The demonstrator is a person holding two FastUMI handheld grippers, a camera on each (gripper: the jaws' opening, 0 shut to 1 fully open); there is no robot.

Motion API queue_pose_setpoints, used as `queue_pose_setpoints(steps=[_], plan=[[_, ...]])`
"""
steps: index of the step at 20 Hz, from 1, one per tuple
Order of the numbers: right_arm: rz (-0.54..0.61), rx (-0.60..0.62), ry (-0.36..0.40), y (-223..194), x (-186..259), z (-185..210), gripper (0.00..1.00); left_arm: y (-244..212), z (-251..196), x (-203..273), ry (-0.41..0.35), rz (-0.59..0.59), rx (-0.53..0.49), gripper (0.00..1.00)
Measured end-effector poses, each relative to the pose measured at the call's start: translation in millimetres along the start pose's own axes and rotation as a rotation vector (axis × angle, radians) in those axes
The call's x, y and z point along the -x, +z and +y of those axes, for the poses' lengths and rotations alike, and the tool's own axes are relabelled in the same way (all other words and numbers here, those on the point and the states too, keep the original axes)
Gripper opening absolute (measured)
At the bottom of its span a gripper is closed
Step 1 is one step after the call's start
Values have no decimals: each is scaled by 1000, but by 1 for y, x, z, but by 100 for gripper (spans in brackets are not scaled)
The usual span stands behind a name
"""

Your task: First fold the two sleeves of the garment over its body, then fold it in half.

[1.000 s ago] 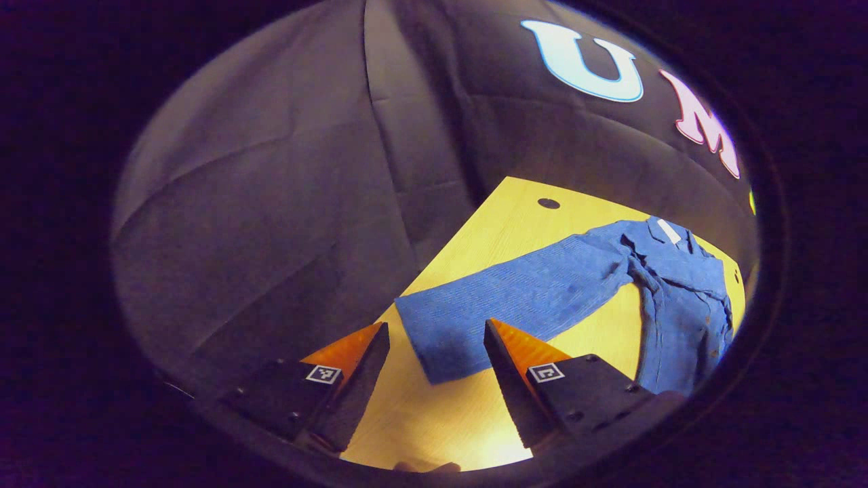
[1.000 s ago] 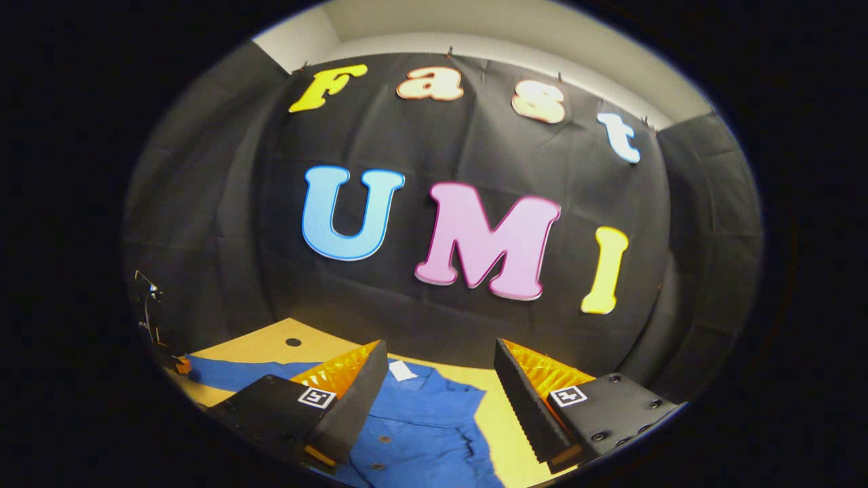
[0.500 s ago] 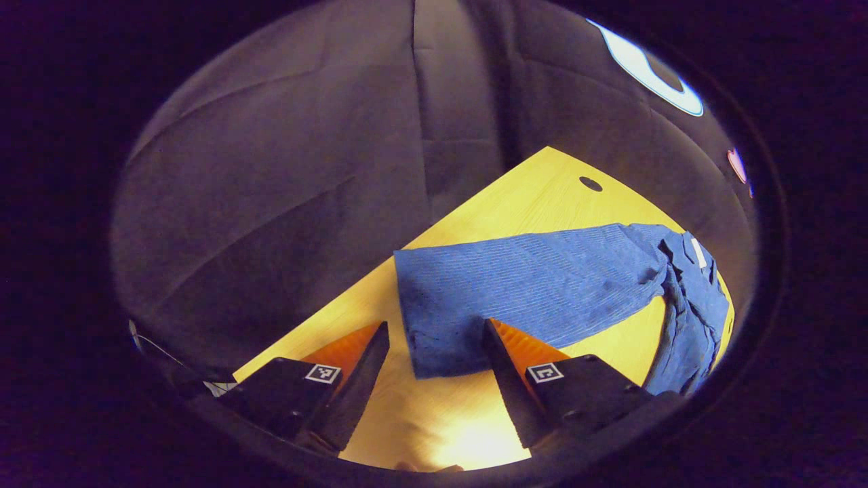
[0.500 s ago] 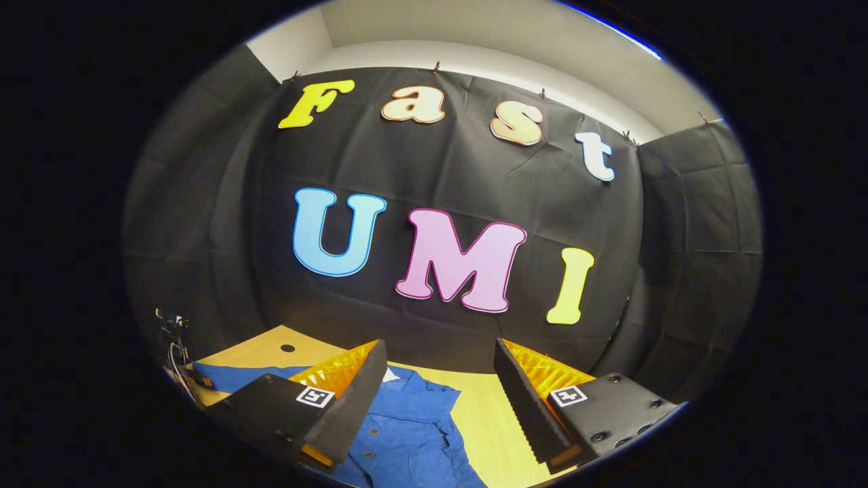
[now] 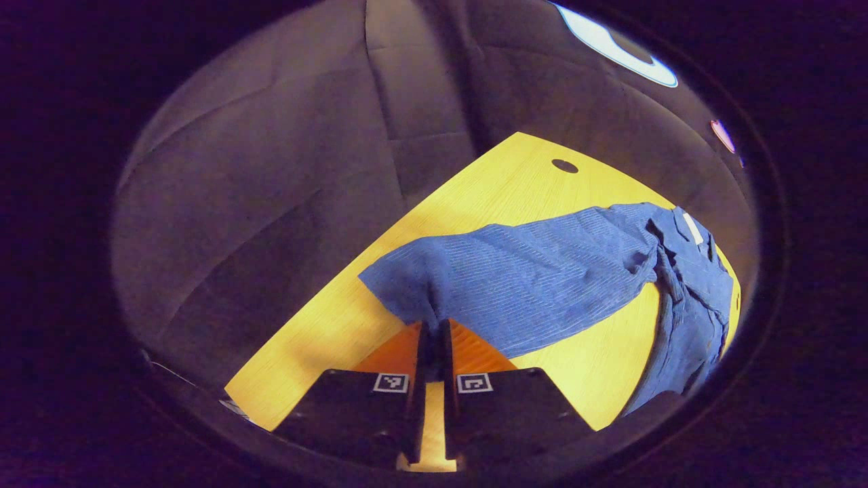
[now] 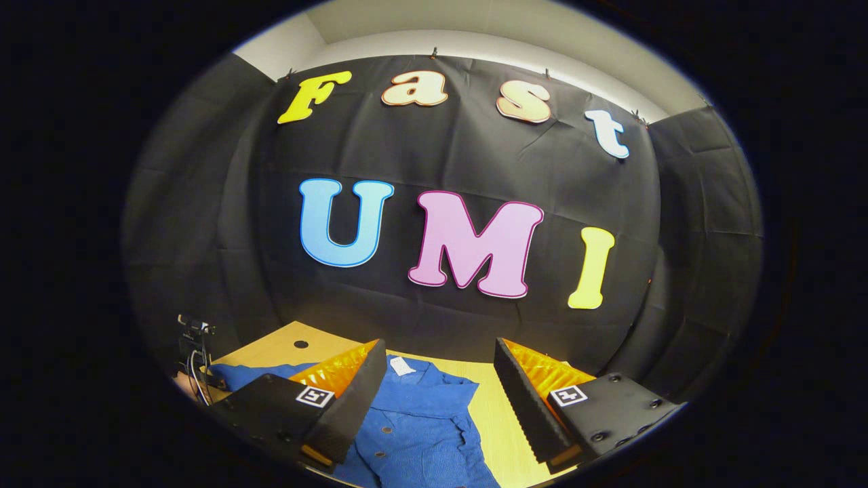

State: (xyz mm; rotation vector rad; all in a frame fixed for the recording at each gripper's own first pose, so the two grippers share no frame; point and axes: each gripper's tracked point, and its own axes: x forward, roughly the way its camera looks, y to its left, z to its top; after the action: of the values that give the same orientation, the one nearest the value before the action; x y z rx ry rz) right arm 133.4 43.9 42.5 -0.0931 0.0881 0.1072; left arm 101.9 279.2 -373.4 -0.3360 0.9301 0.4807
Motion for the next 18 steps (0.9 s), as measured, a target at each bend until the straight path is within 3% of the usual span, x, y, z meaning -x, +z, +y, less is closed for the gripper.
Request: queue_pose_setpoints(steps=[3, 5, 8, 11, 14, 15, 18], plan=[[12, -13, 3, -10, -16, -10, 99, 8, -5, 3, -49, 14, 15, 0], [22, -5, -5, -16, -25, -24, 99, 23, -10, 11, -74, -10, 71, 0], [51, -10, -25, -34, -35, -49, 99, 62, -53, 45, -203, -111, 110, 0], [86, -43, -37, -51, -43, -73, 99, 104, -143, 96, -395, -264, -33, 0], [87, -59, -65, -58, -47, -101, 100, 128, -266, 150, -660, -434, -173, 0], [93, -55, -75, -61, -48, -110, 100, 122, -304, 164, -732, -440, -237, 0], [121, -64, -97, -74, -41, -137, 99, 85, -388, 185, -850, -377, -380, 0]])
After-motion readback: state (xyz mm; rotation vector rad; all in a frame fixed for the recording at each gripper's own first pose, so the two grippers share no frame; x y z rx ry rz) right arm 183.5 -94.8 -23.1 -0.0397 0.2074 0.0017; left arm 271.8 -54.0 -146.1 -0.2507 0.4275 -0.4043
